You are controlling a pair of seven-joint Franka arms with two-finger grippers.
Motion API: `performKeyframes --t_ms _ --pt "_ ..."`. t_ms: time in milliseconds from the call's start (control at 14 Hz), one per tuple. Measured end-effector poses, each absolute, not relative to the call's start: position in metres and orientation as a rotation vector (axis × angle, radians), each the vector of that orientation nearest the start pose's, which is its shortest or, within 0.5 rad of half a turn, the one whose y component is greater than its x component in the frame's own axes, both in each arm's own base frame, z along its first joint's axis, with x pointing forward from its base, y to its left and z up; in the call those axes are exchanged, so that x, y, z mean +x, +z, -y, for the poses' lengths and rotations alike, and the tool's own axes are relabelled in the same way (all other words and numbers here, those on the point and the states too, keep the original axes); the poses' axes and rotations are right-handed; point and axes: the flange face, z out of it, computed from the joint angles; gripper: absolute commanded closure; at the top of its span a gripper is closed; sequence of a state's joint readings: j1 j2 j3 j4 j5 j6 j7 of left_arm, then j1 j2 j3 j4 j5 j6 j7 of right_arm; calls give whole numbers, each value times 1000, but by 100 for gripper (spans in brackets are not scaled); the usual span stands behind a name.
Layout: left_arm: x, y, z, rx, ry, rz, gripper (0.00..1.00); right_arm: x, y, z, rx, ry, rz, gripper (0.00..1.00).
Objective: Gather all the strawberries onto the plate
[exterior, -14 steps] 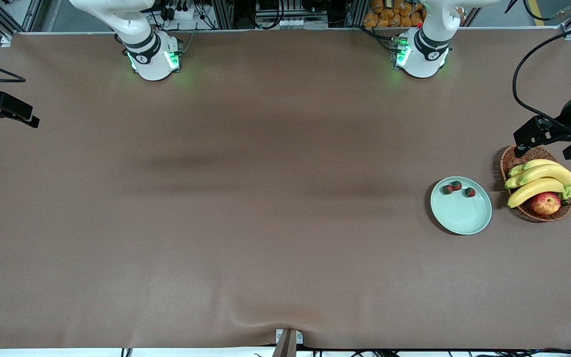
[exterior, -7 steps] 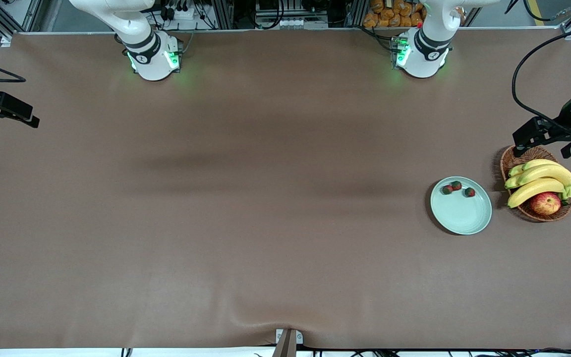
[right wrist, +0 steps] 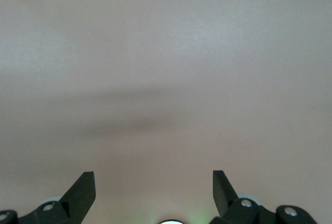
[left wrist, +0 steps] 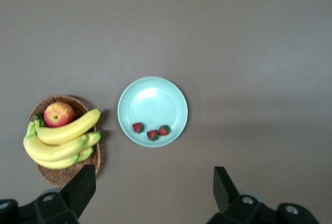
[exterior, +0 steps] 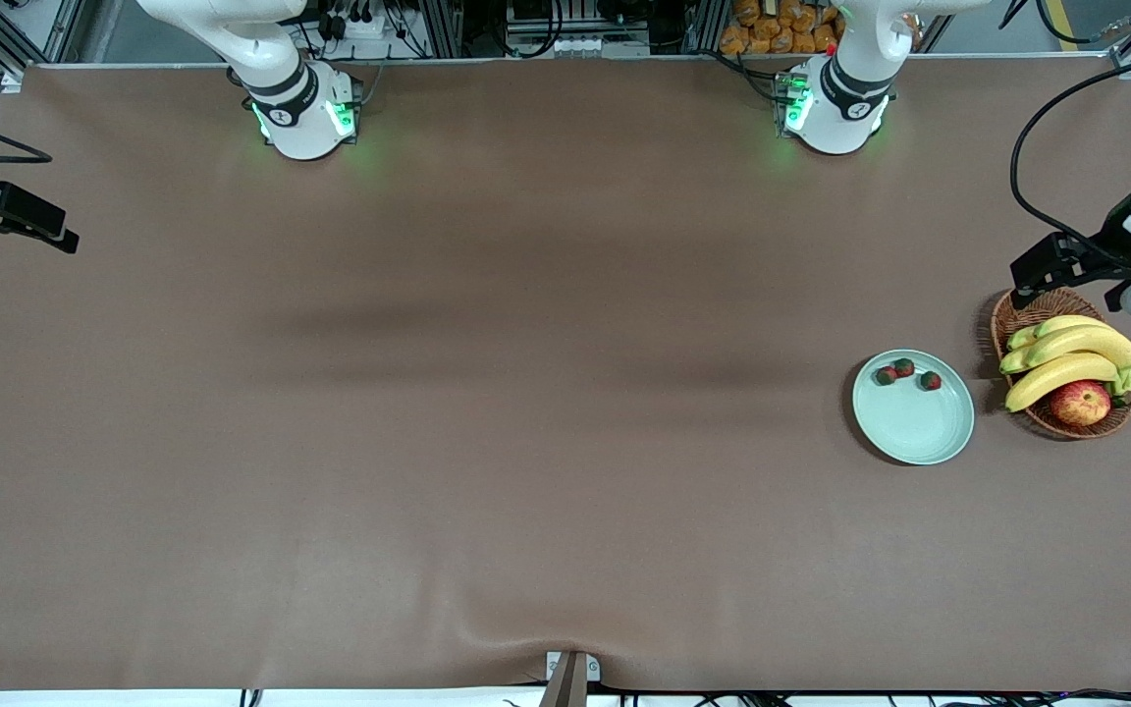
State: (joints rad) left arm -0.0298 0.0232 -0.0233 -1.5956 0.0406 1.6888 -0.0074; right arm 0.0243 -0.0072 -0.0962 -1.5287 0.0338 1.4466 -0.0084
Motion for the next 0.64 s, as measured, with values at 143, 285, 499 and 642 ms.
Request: performKeyframes --t_ms 143,285,499,642 --pt "570 608 26 -3102 -79 -75 0 538 638 35 -3101 114 -94 0" --pt "570 608 26 -3102 -74 -75 0 538 638 35 -3101 114 -94 0" --pt "570 608 27 -3102 -73 -77 0 538 638 35 -3101 114 -94 0" --pt "570 608 27 -3102 -73 -78 0 538 638 35 -3101 114 -94 0"
